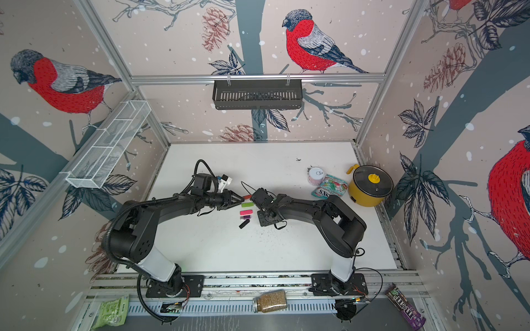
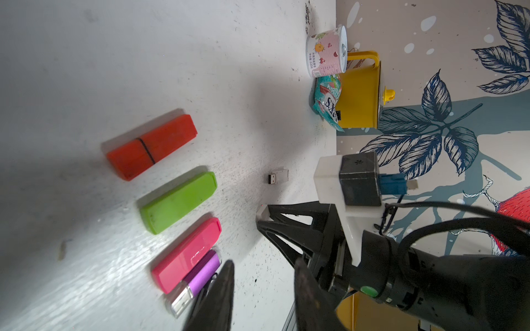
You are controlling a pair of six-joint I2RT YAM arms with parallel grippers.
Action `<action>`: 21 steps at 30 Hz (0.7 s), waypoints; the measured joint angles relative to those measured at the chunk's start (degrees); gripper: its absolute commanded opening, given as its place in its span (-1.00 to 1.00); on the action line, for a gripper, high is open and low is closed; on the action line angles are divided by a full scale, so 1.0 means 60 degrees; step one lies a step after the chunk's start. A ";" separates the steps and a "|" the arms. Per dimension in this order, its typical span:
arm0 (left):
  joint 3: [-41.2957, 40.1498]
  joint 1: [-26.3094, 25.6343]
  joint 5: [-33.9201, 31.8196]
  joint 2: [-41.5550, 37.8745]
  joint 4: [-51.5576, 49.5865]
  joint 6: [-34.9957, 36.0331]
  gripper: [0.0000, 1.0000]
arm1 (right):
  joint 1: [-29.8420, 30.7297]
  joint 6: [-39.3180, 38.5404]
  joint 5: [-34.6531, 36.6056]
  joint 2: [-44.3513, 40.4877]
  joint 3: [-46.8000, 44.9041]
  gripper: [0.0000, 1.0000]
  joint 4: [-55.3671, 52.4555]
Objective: Close the usb drive cover
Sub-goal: Pick up the cover from the center of the board.
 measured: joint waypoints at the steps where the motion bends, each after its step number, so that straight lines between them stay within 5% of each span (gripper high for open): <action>1: 0.0000 0.0000 0.0000 0.0004 0.0000 0.0000 -0.28 | 0.0000 -0.0011 -0.0004 0.0000 0.0000 -0.57 -0.0004; 10: 0.0000 0.0000 0.0051 0.0073 0.0004 0.0000 -0.28 | 0.0066 -0.0718 -0.0168 -0.0076 0.0007 -0.64 -0.0036; 21: 0.0018 -0.0044 0.0331 0.0284 0.0178 -0.0007 -0.28 | 0.0069 -0.4452 -0.0834 -0.0838 0.0135 -0.64 0.0736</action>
